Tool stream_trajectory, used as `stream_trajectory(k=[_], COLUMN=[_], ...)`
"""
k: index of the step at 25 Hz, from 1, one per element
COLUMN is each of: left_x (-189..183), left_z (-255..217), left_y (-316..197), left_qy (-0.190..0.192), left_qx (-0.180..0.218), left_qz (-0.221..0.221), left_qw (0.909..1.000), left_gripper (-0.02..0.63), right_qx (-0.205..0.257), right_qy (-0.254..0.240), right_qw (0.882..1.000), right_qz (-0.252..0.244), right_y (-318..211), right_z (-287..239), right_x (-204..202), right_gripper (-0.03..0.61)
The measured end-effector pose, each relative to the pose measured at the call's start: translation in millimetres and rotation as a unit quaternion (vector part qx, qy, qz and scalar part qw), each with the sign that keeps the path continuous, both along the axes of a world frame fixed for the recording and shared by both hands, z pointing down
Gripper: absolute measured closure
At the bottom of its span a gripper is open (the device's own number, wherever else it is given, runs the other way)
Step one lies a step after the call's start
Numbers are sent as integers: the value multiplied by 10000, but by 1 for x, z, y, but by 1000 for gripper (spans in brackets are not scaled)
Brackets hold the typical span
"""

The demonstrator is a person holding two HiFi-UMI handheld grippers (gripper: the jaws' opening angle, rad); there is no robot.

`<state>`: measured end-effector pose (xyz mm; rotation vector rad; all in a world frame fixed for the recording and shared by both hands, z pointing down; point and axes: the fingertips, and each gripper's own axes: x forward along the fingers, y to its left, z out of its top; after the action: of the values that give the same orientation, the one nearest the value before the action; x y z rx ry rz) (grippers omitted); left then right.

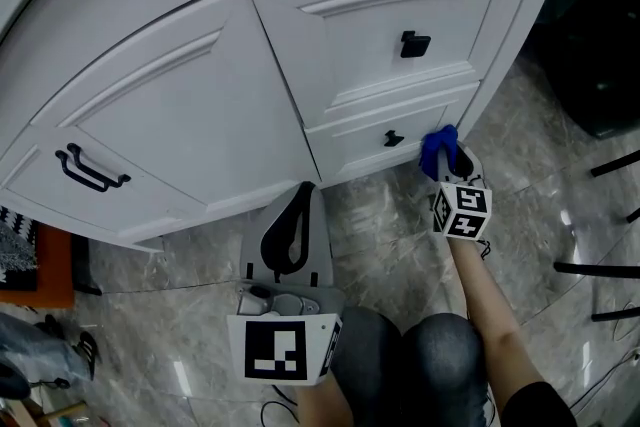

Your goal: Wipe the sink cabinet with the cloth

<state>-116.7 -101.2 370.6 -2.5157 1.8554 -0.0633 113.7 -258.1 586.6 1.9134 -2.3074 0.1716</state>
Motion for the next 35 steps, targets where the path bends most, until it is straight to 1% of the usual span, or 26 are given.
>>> stream_trajectory(k=[3,7,11,13,16,20,23,25,27,31,35], left_x=[1,6,4,-1,-9,-11,-13,-17,-22,-26,-23], left_z=[0,1,0,-1,-2,0,0,-1,0,2,4], left_y=[-1,-2,-1,0,0,0,1,1,1,1,0], left_qy=[24,49,57,99,140,137,152,163,166,178,162], left_qx=[12,6,14,21,42,20,20,32,25,12,-15], left_qz=[22,84,55,-10,-96,-100,-108,-140,-190,-240,-184], left_qw=[10000,10000,10000,9999,9998,9999,9998,9998,9997,9996,9997], left_gripper=[609,609,609,609,609,609,609,609,609,609,609], right_qx=[-70,-37,-58,-85,-116,-55,-31,-43,-84,-80,-7], right_qy=[-91,70,-101,-153,-6,366,482,514,497,400,485], right_qw=[9997,9996,9998,9997,9947,9764,9634,9573,9544,9553,9545], right_qz=[228,256,150,-179,-1022,-2129,-2638,-2843,-2941,-2928,-2942], right_y=[-6,-6,4,18,42,64,74,78,79,74,68], right_z=[4,4,4,8,16,24,27,30,35,44,48], right_x=[17,16,8,-13,-67,-143,-181,-199,-212,-226,-231], right_gripper=[520,520,520,520,520,520,520,520,520,520,520])
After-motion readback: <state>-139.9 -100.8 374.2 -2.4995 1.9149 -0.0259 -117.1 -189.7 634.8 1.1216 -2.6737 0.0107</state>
